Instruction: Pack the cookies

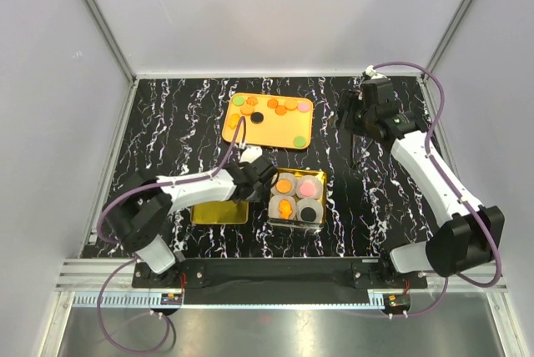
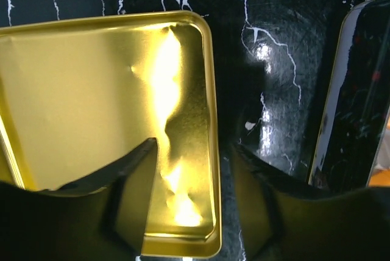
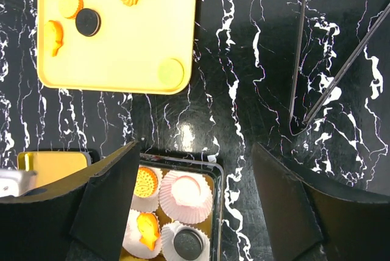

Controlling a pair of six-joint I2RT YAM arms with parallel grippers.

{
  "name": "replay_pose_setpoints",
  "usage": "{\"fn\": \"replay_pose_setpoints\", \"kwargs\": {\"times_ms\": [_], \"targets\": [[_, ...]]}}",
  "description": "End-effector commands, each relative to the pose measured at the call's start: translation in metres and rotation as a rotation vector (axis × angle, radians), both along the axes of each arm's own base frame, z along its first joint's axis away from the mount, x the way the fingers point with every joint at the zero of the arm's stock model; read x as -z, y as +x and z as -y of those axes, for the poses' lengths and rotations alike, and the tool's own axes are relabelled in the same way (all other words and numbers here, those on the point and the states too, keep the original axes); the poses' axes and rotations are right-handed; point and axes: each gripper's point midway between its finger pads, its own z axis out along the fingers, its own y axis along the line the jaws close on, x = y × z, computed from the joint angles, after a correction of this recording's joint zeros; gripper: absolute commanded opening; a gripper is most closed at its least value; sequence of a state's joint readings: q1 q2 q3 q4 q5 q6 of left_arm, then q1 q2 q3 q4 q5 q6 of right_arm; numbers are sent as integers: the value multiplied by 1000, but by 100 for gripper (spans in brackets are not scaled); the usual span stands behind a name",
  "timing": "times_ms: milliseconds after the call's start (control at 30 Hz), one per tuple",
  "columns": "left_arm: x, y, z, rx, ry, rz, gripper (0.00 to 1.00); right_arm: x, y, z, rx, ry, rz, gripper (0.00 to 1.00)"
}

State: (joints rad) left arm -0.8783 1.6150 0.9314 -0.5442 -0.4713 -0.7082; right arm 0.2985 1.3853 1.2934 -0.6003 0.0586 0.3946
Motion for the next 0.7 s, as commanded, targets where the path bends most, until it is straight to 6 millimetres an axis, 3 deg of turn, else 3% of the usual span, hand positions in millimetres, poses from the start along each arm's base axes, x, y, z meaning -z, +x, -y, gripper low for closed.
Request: {"fn": "replay_pose_setpoints", "kwargs": {"times_ms": [0, 267, 400, 433, 467, 533, 633, 667], "targets": [[-10, 22, 9, -40, 3, 96, 47, -15, -9, -3, -6, 28, 39, 81], [6, 24, 18, -12, 21, 78, 36, -18, -14, -4, -18, 37, 49, 81], [12, 23, 18, 11, 32, 67, 22, -14, -15, -5, -24, 39, 42, 81], [8, 24, 18, 17, 31, 75, 19, -13, -16, -6, -29, 40, 37, 81], [5, 24, 13, 14, 36, 81, 7, -14, -17, -7, -32, 44, 38, 80], [-10, 28, 12, 20, 4, 107, 0, -11, -18, -7, -35, 48, 37, 81], [-26, 32, 2, 23, -22, 112, 0, -13, -19, -9, -46, 59, 40, 80], [-40, 36, -3, 11, -47, 129, 0, -14, -19, -10, -49, 59, 43, 80]]}}
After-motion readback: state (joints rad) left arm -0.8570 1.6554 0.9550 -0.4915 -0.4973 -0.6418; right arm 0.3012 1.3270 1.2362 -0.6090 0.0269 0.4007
